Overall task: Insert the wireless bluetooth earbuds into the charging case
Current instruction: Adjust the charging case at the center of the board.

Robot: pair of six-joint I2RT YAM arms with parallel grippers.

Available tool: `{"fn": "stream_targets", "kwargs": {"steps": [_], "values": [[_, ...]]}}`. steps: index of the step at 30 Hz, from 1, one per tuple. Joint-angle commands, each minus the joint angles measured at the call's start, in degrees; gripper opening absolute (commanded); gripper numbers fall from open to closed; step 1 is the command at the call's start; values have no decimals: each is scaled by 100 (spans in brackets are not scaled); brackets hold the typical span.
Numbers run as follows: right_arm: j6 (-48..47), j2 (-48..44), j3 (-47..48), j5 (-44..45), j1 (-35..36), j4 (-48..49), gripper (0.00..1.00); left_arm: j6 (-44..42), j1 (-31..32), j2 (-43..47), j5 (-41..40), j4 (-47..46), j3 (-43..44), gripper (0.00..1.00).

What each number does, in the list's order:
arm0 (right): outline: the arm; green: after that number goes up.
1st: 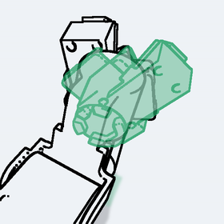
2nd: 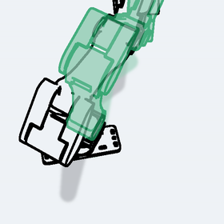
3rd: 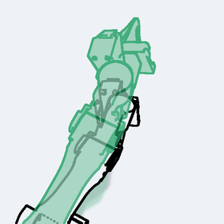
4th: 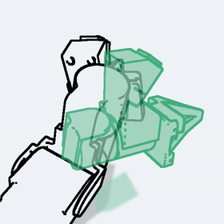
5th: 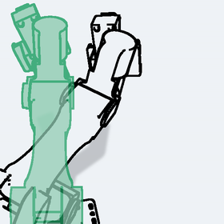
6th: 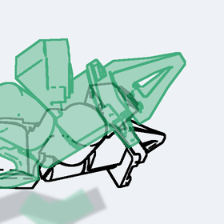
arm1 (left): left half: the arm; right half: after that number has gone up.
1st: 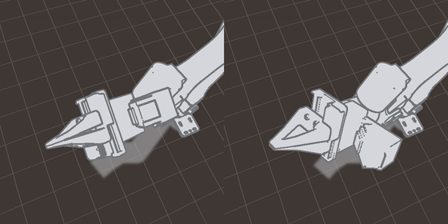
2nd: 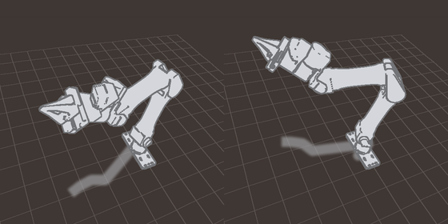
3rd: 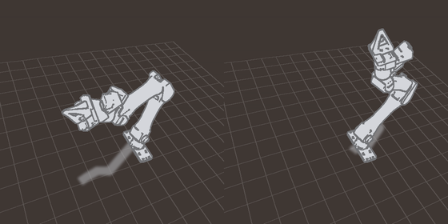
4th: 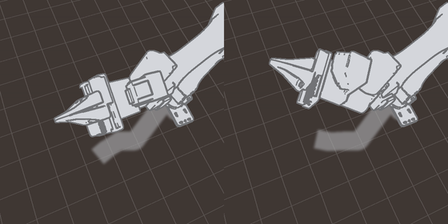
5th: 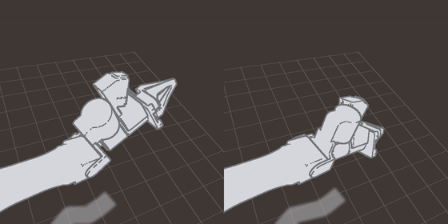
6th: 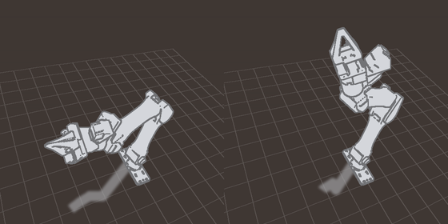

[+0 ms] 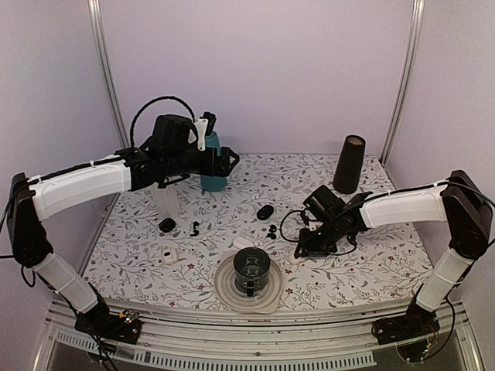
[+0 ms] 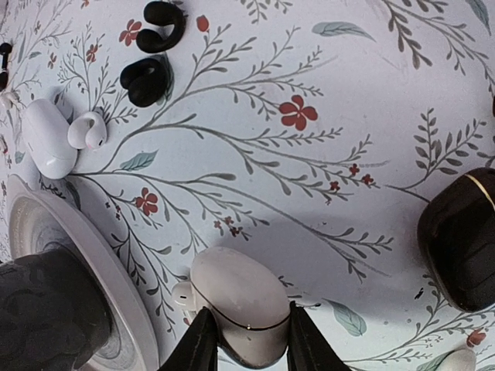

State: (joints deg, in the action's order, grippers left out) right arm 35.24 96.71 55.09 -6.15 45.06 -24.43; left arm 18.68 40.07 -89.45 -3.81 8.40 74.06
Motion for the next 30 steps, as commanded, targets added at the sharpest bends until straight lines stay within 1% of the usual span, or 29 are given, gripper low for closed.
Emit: {"fn": "stream_targets", "kwargs": {"steps": [1,7,11,18,24,30], "values": [[165,-103,-56,23,84,-328,28,-5,-26,255,30,-113,-156,96],[191,-29,152,140,243,-512,28,13,-28,253,76,-173,-207,96],[224,115,450,410,419,-796,27,-2,-29,252,67,-189,-208,96],[267,411,889,709,716,-1150,29,-46,-26,226,98,-233,-208,96],[314,626,1206,862,943,-1386,35,-92,-35,209,104,-260,-212,96],[401,628,1215,728,969,-1277,37,-110,-39,194,106,-291,-246,96]]}}
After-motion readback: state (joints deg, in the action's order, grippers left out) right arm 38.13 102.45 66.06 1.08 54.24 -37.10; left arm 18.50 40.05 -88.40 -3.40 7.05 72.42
